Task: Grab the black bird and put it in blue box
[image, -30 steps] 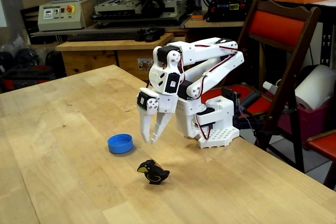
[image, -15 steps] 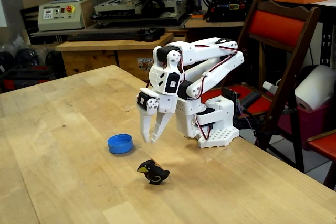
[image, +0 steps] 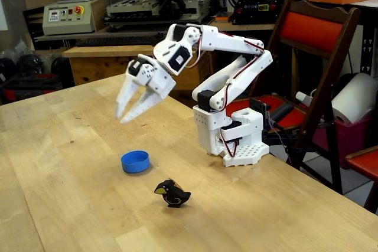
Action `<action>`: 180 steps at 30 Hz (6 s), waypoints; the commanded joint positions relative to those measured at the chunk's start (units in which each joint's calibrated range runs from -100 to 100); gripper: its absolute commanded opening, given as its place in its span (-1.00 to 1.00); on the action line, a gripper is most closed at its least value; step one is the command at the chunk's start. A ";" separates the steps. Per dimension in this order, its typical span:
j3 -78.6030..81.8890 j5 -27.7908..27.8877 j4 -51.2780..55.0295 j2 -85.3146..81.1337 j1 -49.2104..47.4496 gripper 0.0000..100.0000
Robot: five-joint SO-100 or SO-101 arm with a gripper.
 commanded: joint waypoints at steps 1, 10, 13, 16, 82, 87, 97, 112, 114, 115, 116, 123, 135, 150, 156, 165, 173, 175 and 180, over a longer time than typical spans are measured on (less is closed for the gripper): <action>-11.48 -0.24 -0.24 12.56 2.05 -0.92; -34.31 -0.34 16.91 30.11 2.35 -0.92; -38.03 -0.34 22.84 29.76 2.05 -0.91; -41.57 -0.34 26.32 29.68 -0.10 -0.91; -15.90 -0.34 10.51 19.92 -19.13 -0.66; -15.82 0.05 14.46 20.61 -19.21 -0.62; -15.82 -0.10 22.29 20.86 -19.13 -0.61; -16.70 -0.29 18.65 32.50 -19.21 -0.61; -16.79 -0.24 18.57 32.50 -19.28 -0.61; -16.79 -0.10 18.73 32.50 -19.28 -0.60; -16.79 0.00 19.05 32.50 -19.43 -0.58; -16.79 -0.29 19.28 32.42 -22.39 -0.35; -15.82 -0.29 19.44 32.50 -24.32 -0.32; -15.90 -0.34 19.36 33.36 -24.10 -0.30; -15.82 -0.34 19.36 23.86 -24.02 -0.30; -1.30 -0.34 18.73 16.07 -24.10 -0.30; 6.48 -0.34 18.49 14.19 -24.47 -0.30; 6.48 -0.34 18.49 14.19 -24.61 -0.30; 6.48 -0.34 18.10 14.19 -24.61 -0.30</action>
